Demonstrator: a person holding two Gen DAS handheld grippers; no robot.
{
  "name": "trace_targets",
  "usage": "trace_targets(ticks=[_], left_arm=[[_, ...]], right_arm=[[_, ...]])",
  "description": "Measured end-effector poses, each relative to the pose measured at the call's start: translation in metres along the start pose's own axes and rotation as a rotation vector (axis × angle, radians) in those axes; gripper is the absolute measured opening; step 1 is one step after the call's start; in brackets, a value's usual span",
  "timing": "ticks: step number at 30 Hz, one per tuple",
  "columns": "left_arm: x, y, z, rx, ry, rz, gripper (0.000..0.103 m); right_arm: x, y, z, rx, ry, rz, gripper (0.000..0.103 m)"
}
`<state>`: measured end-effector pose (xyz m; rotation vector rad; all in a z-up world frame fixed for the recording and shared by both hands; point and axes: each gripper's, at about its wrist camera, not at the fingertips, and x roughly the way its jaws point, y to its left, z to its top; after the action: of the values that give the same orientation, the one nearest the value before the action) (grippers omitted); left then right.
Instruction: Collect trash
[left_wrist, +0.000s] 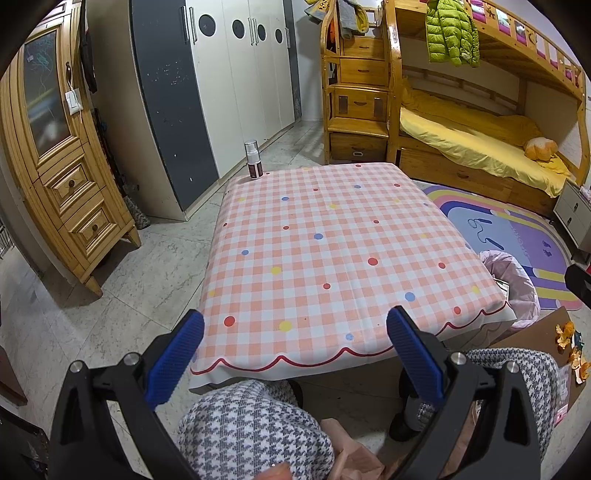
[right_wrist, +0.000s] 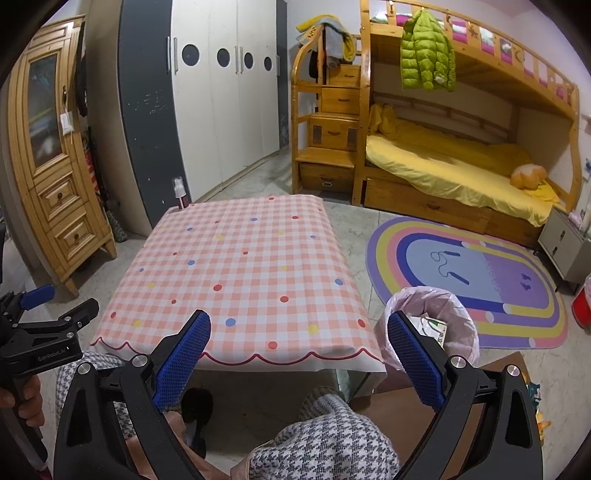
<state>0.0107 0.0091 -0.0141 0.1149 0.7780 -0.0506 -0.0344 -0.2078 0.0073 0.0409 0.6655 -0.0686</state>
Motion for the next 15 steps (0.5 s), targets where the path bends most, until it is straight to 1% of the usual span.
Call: trace_targets(ticks=[15], left_arm=[[-0.0036,0.0004,0.0008,0.005,-0.011,0.008,0.096]], right_arm=[[-0.0006,0.0011,-0.0003,0.003,0.000,-0.006,0.095]])
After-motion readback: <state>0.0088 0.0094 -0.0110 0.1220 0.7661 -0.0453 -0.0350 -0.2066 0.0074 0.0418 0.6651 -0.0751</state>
